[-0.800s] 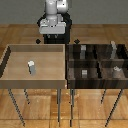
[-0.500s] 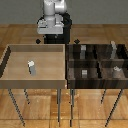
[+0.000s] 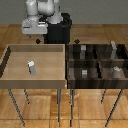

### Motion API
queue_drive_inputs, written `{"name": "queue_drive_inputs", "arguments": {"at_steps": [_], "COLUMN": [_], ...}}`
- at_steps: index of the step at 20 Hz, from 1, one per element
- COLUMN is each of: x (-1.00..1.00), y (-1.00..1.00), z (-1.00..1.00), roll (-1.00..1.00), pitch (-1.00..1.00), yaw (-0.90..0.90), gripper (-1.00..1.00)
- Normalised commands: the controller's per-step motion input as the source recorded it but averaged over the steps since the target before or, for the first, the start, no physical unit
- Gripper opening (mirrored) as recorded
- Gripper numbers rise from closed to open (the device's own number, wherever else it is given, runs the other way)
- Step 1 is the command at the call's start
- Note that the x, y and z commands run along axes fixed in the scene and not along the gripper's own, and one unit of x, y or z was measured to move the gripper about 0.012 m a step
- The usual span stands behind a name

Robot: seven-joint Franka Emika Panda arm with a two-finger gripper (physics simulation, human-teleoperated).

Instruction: Place the milk carton into the appropriate compartment.

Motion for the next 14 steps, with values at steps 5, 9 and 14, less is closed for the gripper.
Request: {"name": "queue_drive_inputs", "arguments": {"at_steps": [5, 9, 14], "x": [0.0, 0.0, 0.0], "y": [-1.0, -0.25, 0.0], "z": [0.0, 0.0, 0.0], "roll": [0.0, 0.0, 0.0], "pitch": [0.0, 0.0, 0.0], "yaw": [0.0, 0.19, 0.83], "gripper": [1.0, 1.0, 1.0]}}
